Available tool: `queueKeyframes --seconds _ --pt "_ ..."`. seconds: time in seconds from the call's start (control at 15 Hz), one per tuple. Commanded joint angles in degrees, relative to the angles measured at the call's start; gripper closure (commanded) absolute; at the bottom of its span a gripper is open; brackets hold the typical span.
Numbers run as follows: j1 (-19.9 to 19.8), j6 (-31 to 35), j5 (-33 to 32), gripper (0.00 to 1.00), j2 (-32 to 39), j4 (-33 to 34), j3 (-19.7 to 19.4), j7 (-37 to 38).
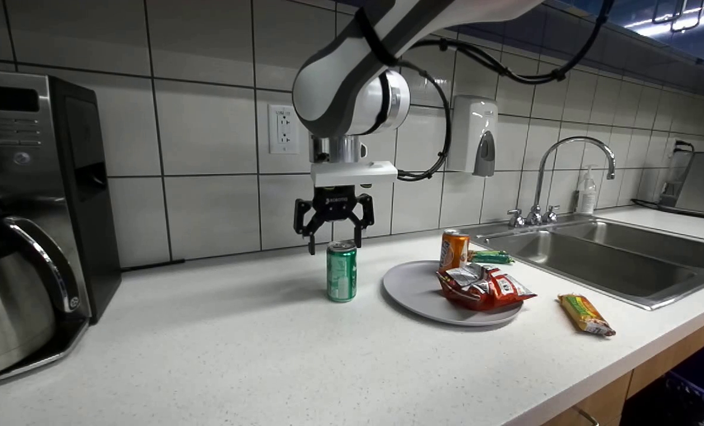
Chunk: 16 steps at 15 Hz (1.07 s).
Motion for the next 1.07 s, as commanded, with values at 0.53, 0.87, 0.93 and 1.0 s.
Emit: queueKeyframes --seconds 0.53,0.87,0.93,1.0 --pt "-0.3 0.9 0.2 0.00 -7.8 -5.2 -1.8 0.9" --pt "-0.8 1.7 -0.2 0.00 -13.8 -11.1 -2.5 1.0" --pt "-0.9 1.9 -0.3 0.00 -15.0 -12.5 -2.5 0.9" --pt "-1.1 1.9 -0.3 0.00 -16.2 -13.7 -2.5 0.8"
